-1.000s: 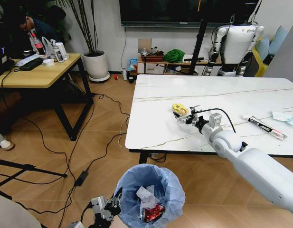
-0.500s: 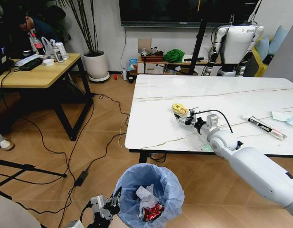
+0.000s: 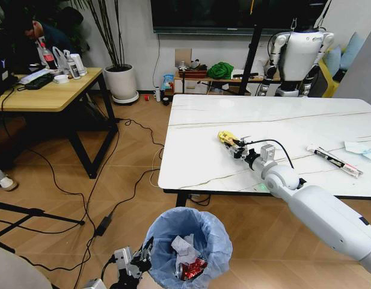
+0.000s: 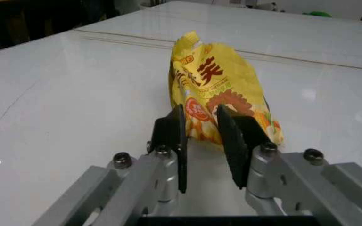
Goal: Pick up the trash bin and place the trash from the table into it.
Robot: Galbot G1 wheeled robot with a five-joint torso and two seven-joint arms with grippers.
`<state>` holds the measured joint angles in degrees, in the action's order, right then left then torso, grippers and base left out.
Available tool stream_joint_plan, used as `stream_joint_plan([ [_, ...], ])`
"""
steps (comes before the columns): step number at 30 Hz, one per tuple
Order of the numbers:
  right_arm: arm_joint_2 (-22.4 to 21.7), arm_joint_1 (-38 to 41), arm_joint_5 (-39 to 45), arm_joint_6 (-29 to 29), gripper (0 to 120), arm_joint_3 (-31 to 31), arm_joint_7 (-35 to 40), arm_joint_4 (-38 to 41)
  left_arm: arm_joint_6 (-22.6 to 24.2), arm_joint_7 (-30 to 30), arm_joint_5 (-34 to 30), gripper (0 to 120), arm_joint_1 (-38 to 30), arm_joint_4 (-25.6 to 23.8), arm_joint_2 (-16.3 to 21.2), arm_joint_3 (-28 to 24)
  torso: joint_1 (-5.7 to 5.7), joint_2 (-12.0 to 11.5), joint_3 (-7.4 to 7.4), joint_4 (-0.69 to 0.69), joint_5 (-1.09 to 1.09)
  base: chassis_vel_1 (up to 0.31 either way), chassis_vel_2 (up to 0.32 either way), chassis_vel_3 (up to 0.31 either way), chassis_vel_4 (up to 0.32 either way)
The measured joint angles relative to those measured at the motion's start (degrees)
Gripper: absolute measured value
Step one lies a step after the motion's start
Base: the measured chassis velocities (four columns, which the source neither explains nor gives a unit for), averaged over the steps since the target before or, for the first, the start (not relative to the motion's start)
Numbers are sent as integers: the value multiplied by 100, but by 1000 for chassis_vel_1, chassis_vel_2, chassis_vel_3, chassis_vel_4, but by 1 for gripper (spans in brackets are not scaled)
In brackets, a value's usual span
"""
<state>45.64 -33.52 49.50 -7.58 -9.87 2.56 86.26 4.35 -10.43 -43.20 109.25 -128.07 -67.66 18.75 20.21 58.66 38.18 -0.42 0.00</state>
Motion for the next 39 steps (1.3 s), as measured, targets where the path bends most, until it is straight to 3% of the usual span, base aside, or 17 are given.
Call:
stream_joint_plan([
  [2,-18,-25,0,-2,9,1,1,30,0,-2,1,0,0,-1,1,-5,0,0,0,0,0,0,0,0,0],
  [6,-39,-45,2,-5,0,16,4,60,0,-6,3,0,-7,0,-1,-26,0,0,0,0,0,0,0,0,0],
  [15,-299,-214,231,-16,0,384,38,573,0,-28,17,0,-50,22,33,-162,0,0,0,1,1,0,0,0,0],
  [19,-866,-1007,497,-20,0,1137,206,1788,1,-61,29,0,-221,57,116,-395,0,1,-2,-1,-5,0,0,0,0],
  [20,-956,-1247,542,-34,0,1223,235,2056,1,-88,24,0,-229,65,131,-425,-1,1,-1,-7,-1,0,0,0,0],
  [22,-969,-1285,549,-36,0,1237,241,2101,1,-90,24,0,-229,65,132,-427,-1,1,-1,-7,0,0,0,0,0],
  [26,-1223,-1960,572,-50,0,1403,272,3016,-11,-119,107,0,-183,65,46,-449,-1,1,-1,5,-1,0,0,0,0],
  [28,-1282,-2109,540,-47,0,1463,272,3180,-11,-125,108,0,-207,71,46,-452,-1,1,-1,4,0,0,0,0,0],
  [30,-1401,-2844,451,-21,0,1893,264,3843,-11,-151,75,0,-261,91,81,-457,-1,1,-1,0,-5,0,0,0,0],
  [39,-1406,-4840,-116,250,0,3075,-106,4536,-13,-145,-44,0,-219,97,185,-267,-1,1,-1,-2,-1,0,0,0,0],
])
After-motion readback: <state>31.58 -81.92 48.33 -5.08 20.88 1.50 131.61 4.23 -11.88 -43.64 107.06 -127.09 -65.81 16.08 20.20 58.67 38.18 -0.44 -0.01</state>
